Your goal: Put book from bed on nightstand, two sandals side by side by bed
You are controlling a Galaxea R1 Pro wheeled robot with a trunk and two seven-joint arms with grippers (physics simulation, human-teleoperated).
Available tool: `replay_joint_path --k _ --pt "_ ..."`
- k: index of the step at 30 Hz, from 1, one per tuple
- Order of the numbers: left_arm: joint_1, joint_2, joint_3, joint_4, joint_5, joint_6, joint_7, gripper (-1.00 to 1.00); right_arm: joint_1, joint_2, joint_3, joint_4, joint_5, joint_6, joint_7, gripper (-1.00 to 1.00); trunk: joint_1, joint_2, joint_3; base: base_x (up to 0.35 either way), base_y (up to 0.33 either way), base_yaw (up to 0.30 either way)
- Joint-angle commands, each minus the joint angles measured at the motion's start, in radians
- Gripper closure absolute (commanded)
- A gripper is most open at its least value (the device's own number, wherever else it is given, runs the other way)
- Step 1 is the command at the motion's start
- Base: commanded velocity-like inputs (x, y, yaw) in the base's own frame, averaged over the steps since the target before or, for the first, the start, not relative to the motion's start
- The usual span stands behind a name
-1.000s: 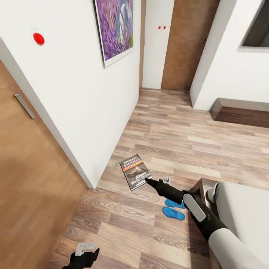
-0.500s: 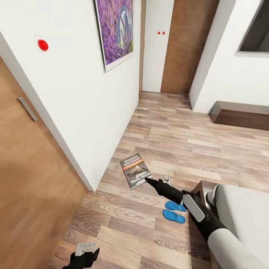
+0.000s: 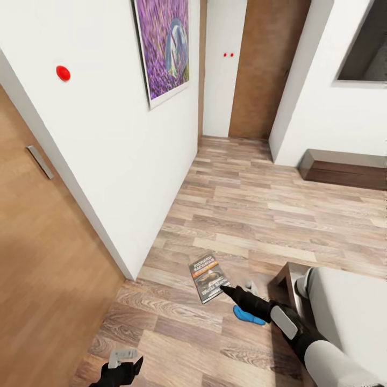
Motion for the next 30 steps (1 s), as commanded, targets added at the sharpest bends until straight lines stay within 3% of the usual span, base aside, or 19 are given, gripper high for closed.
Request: replay_joint_path --k 1,4,7,11,12,14,15,16,17,19,22,30 --pt "-0.001 0.000 0.008 0.001 -0.005 -0.003 -0.004 -1.00 -0.001 -0.002 0.003 0.045 -0.016 0.008 0.000 1.00 0.000 -0.001 0.001 0.000 0.000 -0.076" --pt "-0.001 0.000 0.008 0.001 -0.005 -0.003 -0.004 -1.00 -0.001 -0.017 0.002 0.121 -0.016 -0.029 -0.002 1.00 0.000 -0.001 0.005 0.000 0.000 -0.069" --pt "-0.001 0.000 0.008 0.002 -0.005 -0.003 -0.005 -1.00 -0.001 -0.032 0.002 0.155 -0.016 -0.138 -0.002 1.00 0.000 -0.001 0.009 0.000 0.000 -0.028" --pt "-0.001 0.000 0.008 0.002 -0.006 -0.003 -0.005 -1.00 -0.001 -0.038 0.003 0.192 -0.006 -0.170 -0.001 1.00 0.000 -0.001 0.013 0.000 0.000 -0.003" --pt "-0.001 0.000 0.008 0.002 -0.006 -0.003 -0.005 -1.00 -0.001 -0.038 0.003 0.199 0.010 -0.172 -0.001 1.00 0.000 -0.001 0.013 0.000 0.000 0.000" --pt "-0.001 0.000 0.008 0.002 -0.005 -0.003 -0.004 -1.00 -0.001 -0.039 0.003 0.209 0.100 -0.176 -0.001 1.00 0.000 -0.001 0.014 0.000 0.000 0.000" --pt "-0.001 0.000 0.008 0.002 -0.005 -0.003 -0.005 -1.00 -0.001 -0.039 0.003 0.210 0.125 -0.176 -0.001 1.00 0.000 -0.001 0.014 0.000 0.000 0.000" --pt "0.002 0.000 0.008 0.002 -0.005 -0.003 -0.005 -1.00 -0.001 -0.039 0.003 0.212 0.205 -0.177 -0.002 1.00 0.000 -0.001 0.014 0.000 0.000 0.000" --pt "0.005 0.000 0.008 0.002 -0.006 -0.003 -0.005 -1.00 -0.001 -0.039 0.003 0.212 0.248 -0.178 -0.003 1.00 0.000 -0.001 0.014 0.000 0.000 0.000" --pt "0.011 0.000 0.008 0.002 -0.006 -0.003 -0.005 -1.00 -0.001 -0.039 0.003 0.213 0.302 -0.178 -0.006 1.00 0.000 -0.001 0.014 0.000 0.000 0.000" --pt "0.016 0.000 0.007 0.001 -0.006 -0.003 -0.005 -1.00 -0.001 -0.039 0.002 0.214 0.331 -0.179 -0.011 1.00 0.000 -0.001 0.014 0.000 0.000 0.000" --pt "0.018 0.000 0.007 0.002 -0.007 -0.004 -0.005 -1.00 -0.001 -0.039 0.002 0.214 0.346 -0.179 -0.016 1.00 0.000 -0.001 0.014 0.000 0.000 0.000"
